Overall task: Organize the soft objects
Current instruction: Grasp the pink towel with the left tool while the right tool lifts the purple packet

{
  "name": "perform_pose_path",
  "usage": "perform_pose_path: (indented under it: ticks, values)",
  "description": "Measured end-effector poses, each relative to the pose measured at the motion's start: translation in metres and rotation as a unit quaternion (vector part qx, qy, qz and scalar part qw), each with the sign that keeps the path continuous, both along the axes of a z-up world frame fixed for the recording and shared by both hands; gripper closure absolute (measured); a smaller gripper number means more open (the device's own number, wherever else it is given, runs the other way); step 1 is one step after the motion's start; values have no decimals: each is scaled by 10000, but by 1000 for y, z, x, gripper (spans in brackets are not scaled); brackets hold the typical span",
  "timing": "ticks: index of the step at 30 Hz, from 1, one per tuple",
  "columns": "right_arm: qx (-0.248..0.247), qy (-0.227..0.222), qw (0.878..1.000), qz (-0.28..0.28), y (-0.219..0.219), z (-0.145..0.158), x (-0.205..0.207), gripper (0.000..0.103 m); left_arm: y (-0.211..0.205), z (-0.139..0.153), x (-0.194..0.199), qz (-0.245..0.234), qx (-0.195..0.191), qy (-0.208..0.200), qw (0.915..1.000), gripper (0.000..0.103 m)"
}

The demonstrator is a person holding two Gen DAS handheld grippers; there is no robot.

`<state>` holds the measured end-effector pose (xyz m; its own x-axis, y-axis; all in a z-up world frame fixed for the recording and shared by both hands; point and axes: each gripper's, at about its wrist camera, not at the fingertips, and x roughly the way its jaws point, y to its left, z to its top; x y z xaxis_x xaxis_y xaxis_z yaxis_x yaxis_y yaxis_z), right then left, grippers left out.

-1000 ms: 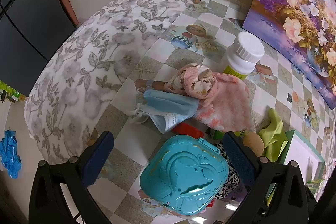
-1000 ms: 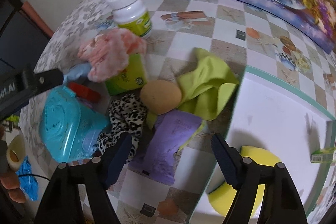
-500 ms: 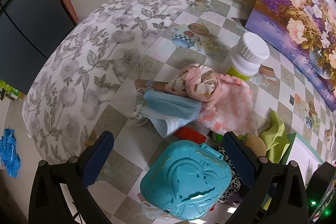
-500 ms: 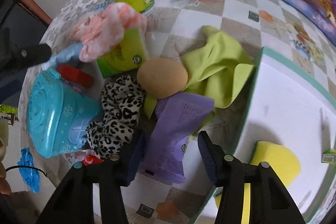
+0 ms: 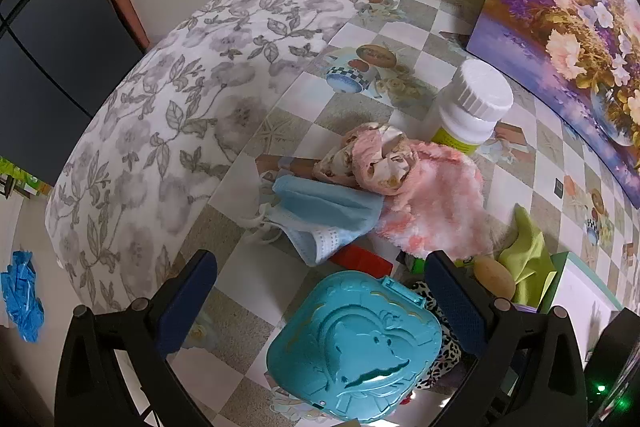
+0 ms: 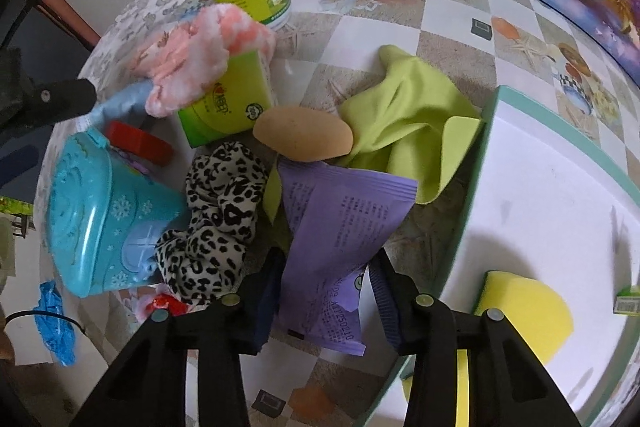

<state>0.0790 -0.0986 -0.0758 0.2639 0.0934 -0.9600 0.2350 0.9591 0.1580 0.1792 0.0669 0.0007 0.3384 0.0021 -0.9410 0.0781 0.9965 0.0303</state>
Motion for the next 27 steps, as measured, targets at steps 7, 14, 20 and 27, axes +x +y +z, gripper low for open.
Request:
perform_pose_path:
  ticks: [7, 14, 20, 27]
  values:
    - [110, -109, 9998, -100, -16, 23, -9, 57, -3, 2, 0, -4, -78, 7, 10000, 0]
    - [134, -383, 9987, -304, -27, 51, -10, 57, -8, 4, 0, -49, -145, -16, 9999, 0]
    - [-30, -600, 9965, -585, -51, 76, -13, 57, -20, 6, 0, -152, -186, -43, 9997, 0]
    - [-58, -668, 9928, -990, -84, 83, -18, 57, -52, 6, 4, -407, -265, -172, 9987, 0]
